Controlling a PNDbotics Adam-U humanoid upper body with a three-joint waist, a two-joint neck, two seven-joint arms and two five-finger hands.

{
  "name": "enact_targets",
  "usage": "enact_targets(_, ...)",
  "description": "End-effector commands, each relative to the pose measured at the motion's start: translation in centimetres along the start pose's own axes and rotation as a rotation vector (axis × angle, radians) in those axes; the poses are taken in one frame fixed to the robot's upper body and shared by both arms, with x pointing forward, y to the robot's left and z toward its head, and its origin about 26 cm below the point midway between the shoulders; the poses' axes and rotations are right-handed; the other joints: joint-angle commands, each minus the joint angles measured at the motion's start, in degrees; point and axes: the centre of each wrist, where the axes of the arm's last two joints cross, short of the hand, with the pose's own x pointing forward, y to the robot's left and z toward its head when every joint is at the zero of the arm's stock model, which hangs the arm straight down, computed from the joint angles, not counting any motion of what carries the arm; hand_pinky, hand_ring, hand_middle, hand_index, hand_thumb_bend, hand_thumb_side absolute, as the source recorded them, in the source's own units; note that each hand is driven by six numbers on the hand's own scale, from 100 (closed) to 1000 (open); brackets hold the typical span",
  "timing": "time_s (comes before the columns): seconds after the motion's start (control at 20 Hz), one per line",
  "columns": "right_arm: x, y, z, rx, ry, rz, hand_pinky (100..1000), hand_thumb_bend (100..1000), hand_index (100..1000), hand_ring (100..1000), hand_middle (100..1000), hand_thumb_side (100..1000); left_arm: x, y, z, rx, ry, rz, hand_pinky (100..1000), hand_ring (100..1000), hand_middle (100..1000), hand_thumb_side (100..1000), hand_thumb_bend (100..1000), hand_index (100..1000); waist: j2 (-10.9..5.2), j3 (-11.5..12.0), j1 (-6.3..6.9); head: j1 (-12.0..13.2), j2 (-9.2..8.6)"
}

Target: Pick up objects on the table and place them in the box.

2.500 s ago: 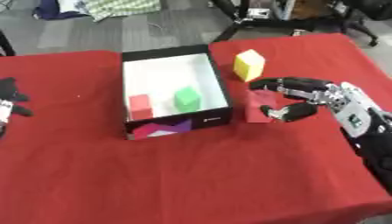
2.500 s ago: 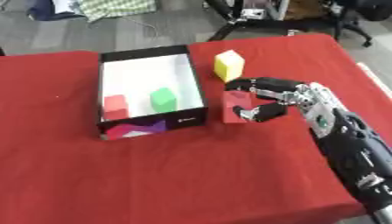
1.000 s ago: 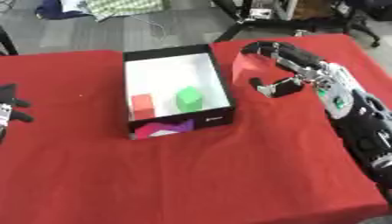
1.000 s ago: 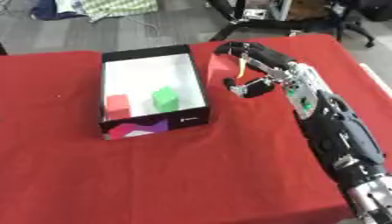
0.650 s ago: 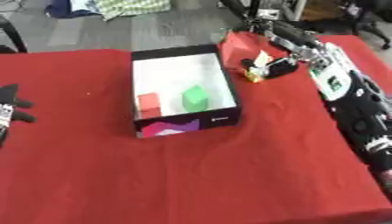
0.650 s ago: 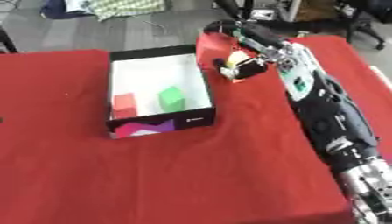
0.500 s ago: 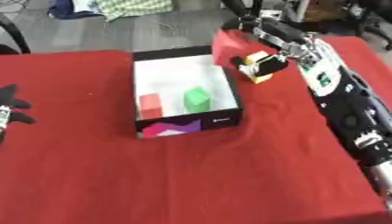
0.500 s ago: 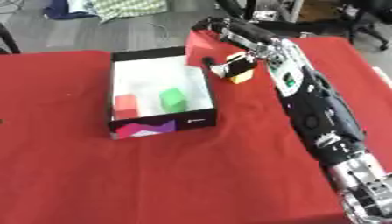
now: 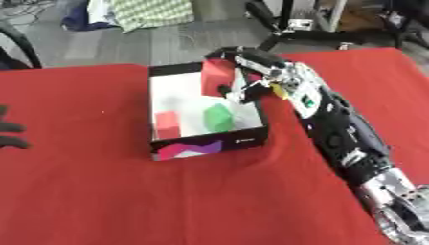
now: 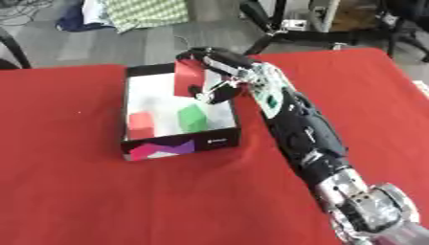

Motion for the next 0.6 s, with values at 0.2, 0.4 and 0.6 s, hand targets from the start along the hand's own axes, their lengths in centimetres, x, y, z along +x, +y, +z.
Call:
enact_targets(0.2,0.01,-0.74,-0.32,-0.1,0.075,0.081,1000,100,1000,1000,1000,751,0.6,0.11,-0.36,-0.005,-0.026,0.0,795,535,600,890,196,881,0.27,-0.07,0.78,-0.48,-0.96)
enact_targets(0.4,-0.04,-0.84,-0.22,-0.135,0.081,0.102,1000,100,1000,1000,1000,745,0.47,0.08,-0.27,-0.006,-0.02,0.0,796,535,601,891,195,881,0.17,-0.45,0.77,-0.3,-0.92)
enact_targets(0.6,-0.24,-1.29,0.07,-0.151,0.073,0.111,1000,100,1000,1000,1000,660,0.4,0.06,-0.2,-0.005,-0.017,0.0,797,535,600,893,194,881,0.16,-0.78,0.84,-0.52,-1.0)
